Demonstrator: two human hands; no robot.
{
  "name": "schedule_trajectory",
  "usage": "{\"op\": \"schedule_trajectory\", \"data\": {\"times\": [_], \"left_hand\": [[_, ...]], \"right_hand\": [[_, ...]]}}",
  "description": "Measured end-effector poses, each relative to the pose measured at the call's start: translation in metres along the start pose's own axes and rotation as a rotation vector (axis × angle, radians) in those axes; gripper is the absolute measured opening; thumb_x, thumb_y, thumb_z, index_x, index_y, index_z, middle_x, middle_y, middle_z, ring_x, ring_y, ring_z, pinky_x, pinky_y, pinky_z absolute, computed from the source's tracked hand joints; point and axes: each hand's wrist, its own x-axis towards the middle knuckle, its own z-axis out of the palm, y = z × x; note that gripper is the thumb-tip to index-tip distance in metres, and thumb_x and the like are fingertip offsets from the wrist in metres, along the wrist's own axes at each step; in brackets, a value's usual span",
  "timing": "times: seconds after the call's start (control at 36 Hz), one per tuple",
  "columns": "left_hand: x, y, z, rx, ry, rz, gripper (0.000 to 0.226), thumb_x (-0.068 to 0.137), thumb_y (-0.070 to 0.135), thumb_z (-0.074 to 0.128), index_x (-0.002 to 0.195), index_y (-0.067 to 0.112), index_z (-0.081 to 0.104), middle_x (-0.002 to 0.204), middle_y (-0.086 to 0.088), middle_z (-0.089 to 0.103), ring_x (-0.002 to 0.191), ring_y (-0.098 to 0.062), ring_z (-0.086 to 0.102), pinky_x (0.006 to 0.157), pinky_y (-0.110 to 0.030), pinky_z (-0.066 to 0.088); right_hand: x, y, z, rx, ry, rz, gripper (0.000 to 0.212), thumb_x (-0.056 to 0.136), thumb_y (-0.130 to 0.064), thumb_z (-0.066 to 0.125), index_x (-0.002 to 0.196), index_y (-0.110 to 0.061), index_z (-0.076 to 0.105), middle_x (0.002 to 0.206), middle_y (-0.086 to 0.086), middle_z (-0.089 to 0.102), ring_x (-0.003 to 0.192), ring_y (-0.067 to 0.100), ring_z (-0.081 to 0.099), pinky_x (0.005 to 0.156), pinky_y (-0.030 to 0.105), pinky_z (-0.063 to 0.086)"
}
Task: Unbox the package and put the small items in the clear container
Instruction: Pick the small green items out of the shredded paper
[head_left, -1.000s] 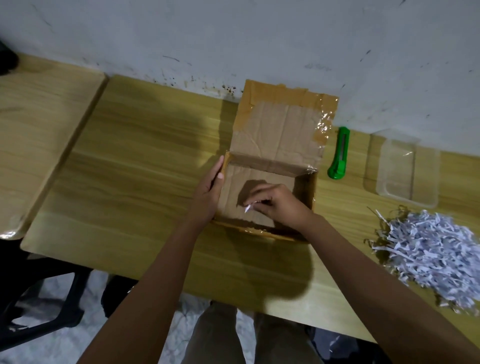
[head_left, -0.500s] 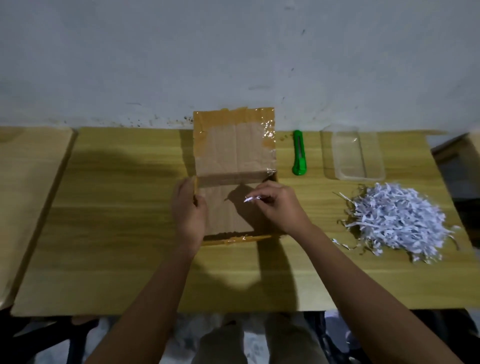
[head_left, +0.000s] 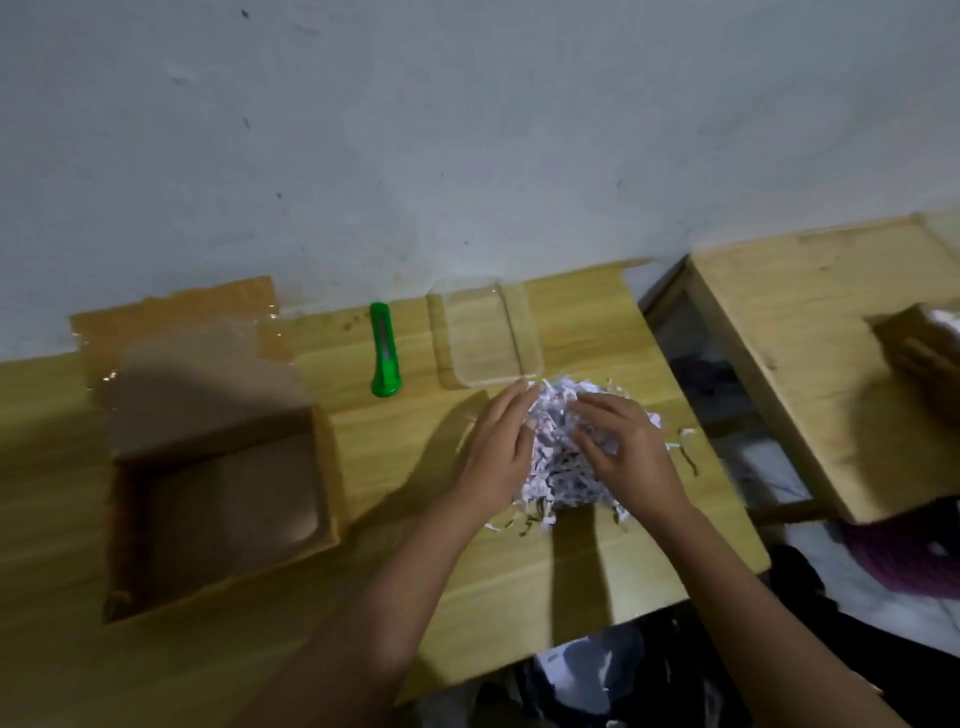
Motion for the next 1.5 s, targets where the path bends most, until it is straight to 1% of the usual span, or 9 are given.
{"op": "schedule_trajectory", "data": {"times": [0.19, 0.31, 0.44, 0.58, 0.75, 0.97, 1.22, 1.33, 1.5], "left_hand": [[0.01, -0.02, 0.048, 0.276, -0.209, 0.058, 0.053, 0.093, 0.043, 0.036, 0.143, 0.025, 0.032, 0.156, 0.002, 0.019, 0.144, -0.017, 0.014, 0.118, -0.035, 0.016], [-0.007, -0.029, 0.033, 0.294, -0.171, 0.089, 0.047, 0.091, 0.017, 0.053, 0.137, 0.014, 0.044, 0.15, -0.007, 0.031, 0.139, -0.022, 0.027, 0.115, -0.035, 0.02], [-0.035, -0.047, 0.012, 0.3, -0.038, 0.033, 0.042, 0.089, 0.016, 0.054, 0.132, 0.013, 0.05, 0.146, -0.009, 0.038, 0.133, -0.018, 0.034, 0.105, -0.015, 0.019], [-0.057, -0.054, -0.001, 0.214, 0.035, -0.098, 0.05, 0.088, 0.007, 0.058, 0.135, 0.015, 0.044, 0.141, -0.015, 0.043, 0.131, -0.021, 0.037, 0.096, -0.003, 0.023], [-0.046, -0.026, -0.005, 0.261, 0.254, 0.11, 0.049, 0.082, 0.023, 0.046, 0.129, 0.009, 0.047, 0.14, -0.006, 0.041, 0.133, -0.019, 0.034, 0.112, -0.018, 0.021], [-0.025, -0.029, 0.024, 0.591, -0.171, 0.068, 0.057, 0.096, 0.046, 0.021, 0.147, 0.022, 0.015, 0.157, 0.0, 0.014, 0.145, -0.012, 0.004, 0.12, -0.036, 0.007], [-0.055, -0.063, 0.006, 0.563, -0.162, -0.067, 0.083, 0.081, 0.072, 0.013, 0.148, 0.025, -0.002, 0.158, 0.008, -0.002, 0.145, -0.01, -0.009, 0.12, -0.034, 0.006], [-0.053, -0.056, 0.005, 0.536, -0.167, -0.055, 0.077, 0.088, 0.064, 0.022, 0.148, 0.023, -0.001, 0.158, 0.006, -0.004, 0.145, -0.01, -0.01, 0.12, -0.034, 0.003], [-0.051, -0.052, 0.0, 0.514, -0.171, -0.019, 0.071, 0.094, 0.05, 0.035, 0.148, 0.022, -0.002, 0.158, 0.005, -0.006, 0.144, -0.008, -0.012, 0.118, -0.029, -0.002]], "right_hand": [[-0.023, 0.049, 0.007, 0.074, -0.09, 0.081, 0.042, 0.089, -0.018, 0.057, 0.131, -0.021, 0.052, 0.138, 0.008, 0.048, 0.125, 0.025, 0.047, 0.098, 0.042, 0.048], [-0.043, 0.044, 0.013, 0.11, -0.067, 0.025, 0.038, 0.087, -0.014, 0.055, 0.124, -0.019, 0.058, 0.131, 0.007, 0.052, 0.119, 0.024, 0.05, 0.093, 0.035, 0.049], [-0.057, 0.045, 0.007, 0.174, -0.075, 0.061, 0.041, 0.08, -0.002, 0.056, 0.118, -0.014, 0.062, 0.124, 0.004, 0.056, 0.111, 0.015, 0.052, 0.091, 0.0, 0.035], [-0.063, 0.058, -0.005, 0.207, 0.022, 0.184, 0.035, 0.081, 0.004, 0.05, 0.113, -0.002, 0.064, 0.119, 0.012, 0.058, 0.11, 0.018, 0.053, 0.09, 0.005, 0.041], [-0.049, 0.041, -0.014, 0.168, 0.03, 0.123, 0.036, 0.086, -0.007, 0.061, 0.122, -0.015, 0.061, 0.13, 0.007, 0.055, 0.121, 0.017, 0.049, 0.101, 0.018, 0.037], [-0.026, 0.015, 0.013, 0.087, -0.289, -0.031, 0.05, 0.079, -0.009, 0.045, 0.129, -0.011, 0.054, 0.133, 0.01, 0.054, 0.122, 0.027, 0.048, 0.102, 0.041, 0.042], [-0.037, 0.039, -0.012, 0.135, -0.195, 0.184, 0.031, 0.087, -0.002, 0.057, 0.117, -0.009, 0.062, 0.121, 0.011, 0.061, 0.08, 0.023, 0.062, 0.07, 0.018, 0.043], [-0.028, 0.025, -0.027, 0.151, -0.244, 0.157, 0.04, 0.082, -0.002, 0.061, 0.122, -0.011, 0.06, 0.124, 0.008, 0.058, 0.111, 0.018, 0.054, 0.087, 0.018, 0.036], [-0.007, -0.001, -0.016, 0.13, -0.172, 0.04, 0.033, 0.085, -0.009, 0.062, 0.118, -0.01, 0.061, 0.117, 0.008, 0.061, 0.107, 0.016, 0.053, 0.091, 0.021, 0.036]]}}
